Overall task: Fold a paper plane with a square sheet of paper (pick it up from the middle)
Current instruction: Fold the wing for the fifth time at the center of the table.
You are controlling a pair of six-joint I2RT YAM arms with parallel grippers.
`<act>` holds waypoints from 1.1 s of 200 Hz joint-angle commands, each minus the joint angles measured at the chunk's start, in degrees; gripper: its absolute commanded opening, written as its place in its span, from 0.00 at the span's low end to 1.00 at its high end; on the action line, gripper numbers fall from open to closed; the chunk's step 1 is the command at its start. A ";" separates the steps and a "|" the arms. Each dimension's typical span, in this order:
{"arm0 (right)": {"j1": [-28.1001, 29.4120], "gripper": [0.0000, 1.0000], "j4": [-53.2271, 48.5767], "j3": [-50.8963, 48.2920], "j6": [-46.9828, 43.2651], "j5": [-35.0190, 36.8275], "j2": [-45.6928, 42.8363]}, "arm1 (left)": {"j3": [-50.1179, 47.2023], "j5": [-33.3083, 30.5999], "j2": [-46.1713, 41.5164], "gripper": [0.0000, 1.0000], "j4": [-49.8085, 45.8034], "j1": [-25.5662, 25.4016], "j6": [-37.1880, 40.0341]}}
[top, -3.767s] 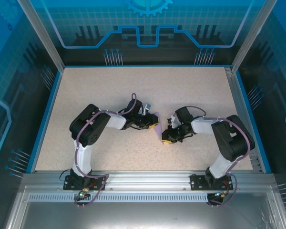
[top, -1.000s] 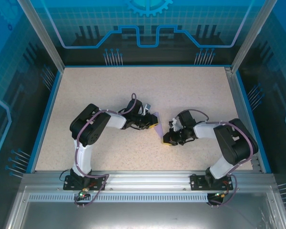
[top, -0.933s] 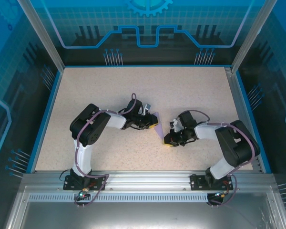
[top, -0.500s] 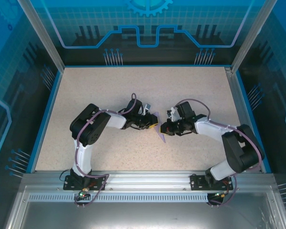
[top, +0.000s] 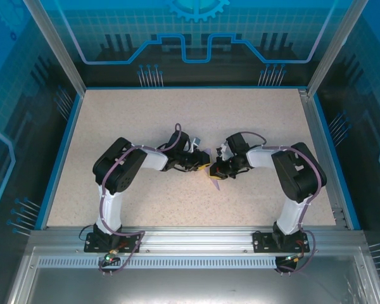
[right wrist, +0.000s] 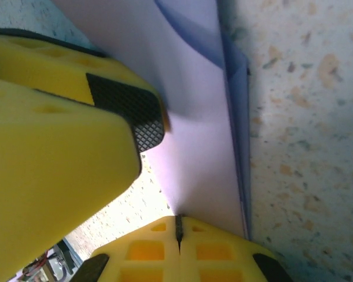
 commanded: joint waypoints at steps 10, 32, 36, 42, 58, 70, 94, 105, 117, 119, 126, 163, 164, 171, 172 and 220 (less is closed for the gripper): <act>-2.45 0.00 -10.58 -1.48 -8.09 1.58 4.53 | 1.12 -2.19 2.24 0.29 -8.73 2.02 4.62; -4.32 0.00 -11.76 -2.00 -10.10 -0.08 4.67 | 1.82 -0.92 3.12 0.30 -7.24 3.96 4.48; -4.59 0.00 -12.07 -1.80 -10.41 -0.38 4.74 | 1.93 -0.73 3.18 0.30 -6.96 4.18 4.65; -4.81 0.00 -12.69 -1.40 -10.87 -0.66 4.97 | 2.21 -0.89 3.08 0.30 -7.26 4.46 5.10; -4.98 0.00 -14.09 -0.40 -12.05 -0.94 5.70 | 3.42 -1.41 3.30 0.31 -9.04 5.50 6.75; -4.98 0.00 -14.69 -0.20 -12.40 -0.62 6.11 | 4.36 -1.41 3.54 0.31 -10.78 6.43 8.05; -5.12 0.00 -14.96 -0.30 -13.03 -1.38 6.34 | 4.83 -0.86 4.18 0.31 -10.86 9.20 8.58; -5.06 0.00 -14.96 -0.25 -13.18 -1.85 6.52 | 5.49 -0.74 4.40 0.31 -11.94 10.22 9.34; -5.09 0.00 -15.17 -0.15 -13.04 -1.98 6.64 | 6.41 -0.52 4.74 0.31 -12.95 11.10 10.00; -5.06 0.00 -15.28 -0.16 -13.03 -1.98 6.61 | 6.55 -0.46 4.75 0.31 -13.09 11.21 10.08; -5.06 0.00 -15.16 -0.16 -12.82 -2.43 6.44 | 6.98 -0.35 4.76 0.31 -13.54 11.63 10.34; -4.96 0.00 -14.40 0.10 -12.21 -3.74 6.86 | 9.69 -0.42 2.73 0.32 -17.39 13.44 12.19; -4.96 0.00 -14.38 0.06 -12.18 -3.74 6.87 | 9.73 -0.44 2.47 0.32 -17.56 13.44 12.25; -4.96 0.00 -14.07 0.08 -11.94 -3.81 6.95 | 9.86 -0.53 1.25 0.33 -18.18 13.77 12.34; -4.96 0.00 -14.03 0.09 -11.91 -3.86 6.91 | 9.81 -0.53 0.98 0.33 -18.22 13.83 12.33; -4.88 0.00 -12.24 0.01 -10.10 -4.44 6.43 | 4.69 -2.08 -10.00 0.31 -17.20 10.11 10.14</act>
